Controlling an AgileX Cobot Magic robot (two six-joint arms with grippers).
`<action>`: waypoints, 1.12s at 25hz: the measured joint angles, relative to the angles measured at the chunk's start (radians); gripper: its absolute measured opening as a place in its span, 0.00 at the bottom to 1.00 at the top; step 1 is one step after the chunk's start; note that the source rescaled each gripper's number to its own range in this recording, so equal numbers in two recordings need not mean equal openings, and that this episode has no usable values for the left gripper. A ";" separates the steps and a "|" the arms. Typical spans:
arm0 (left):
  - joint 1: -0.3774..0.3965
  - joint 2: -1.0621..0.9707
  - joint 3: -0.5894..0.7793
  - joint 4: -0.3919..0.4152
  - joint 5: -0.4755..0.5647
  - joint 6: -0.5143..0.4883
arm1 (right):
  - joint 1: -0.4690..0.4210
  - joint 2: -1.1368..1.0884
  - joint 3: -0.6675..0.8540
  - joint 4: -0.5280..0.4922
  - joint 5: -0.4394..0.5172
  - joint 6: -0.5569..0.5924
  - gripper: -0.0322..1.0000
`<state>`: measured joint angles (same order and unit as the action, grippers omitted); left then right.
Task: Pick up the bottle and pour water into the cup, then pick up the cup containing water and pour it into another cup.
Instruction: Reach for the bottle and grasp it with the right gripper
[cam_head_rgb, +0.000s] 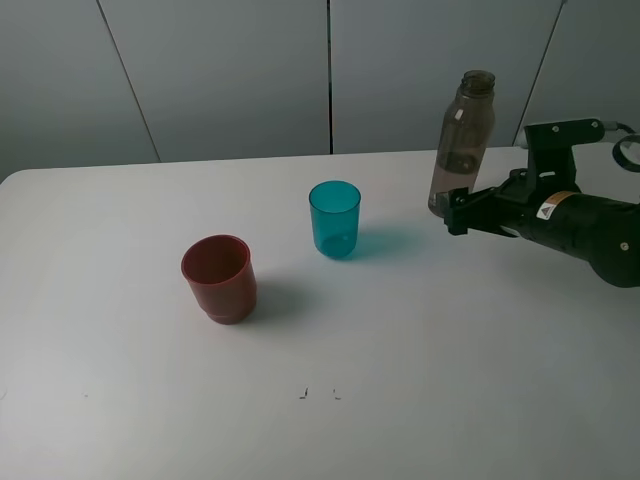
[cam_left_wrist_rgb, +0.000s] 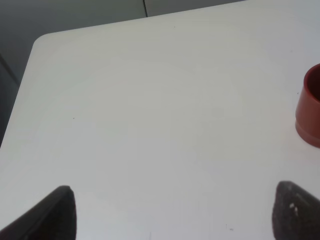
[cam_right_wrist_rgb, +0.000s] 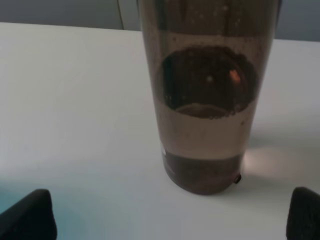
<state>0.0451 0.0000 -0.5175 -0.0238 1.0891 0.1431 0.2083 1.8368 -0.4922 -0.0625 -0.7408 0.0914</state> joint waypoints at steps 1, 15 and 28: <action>0.000 0.000 0.000 0.000 0.000 0.000 | 0.000 0.021 -0.009 -0.002 -0.012 0.000 1.00; 0.000 0.000 0.000 0.000 0.000 0.000 | 0.000 0.181 -0.178 0.002 -0.033 -0.059 1.00; 0.000 0.000 0.000 0.000 0.000 0.000 | -0.012 0.222 -0.254 0.052 -0.064 -0.079 1.00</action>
<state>0.0451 0.0000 -0.5175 -0.0238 1.0891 0.1431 0.1960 2.0584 -0.7460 -0.0102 -0.8045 0.0122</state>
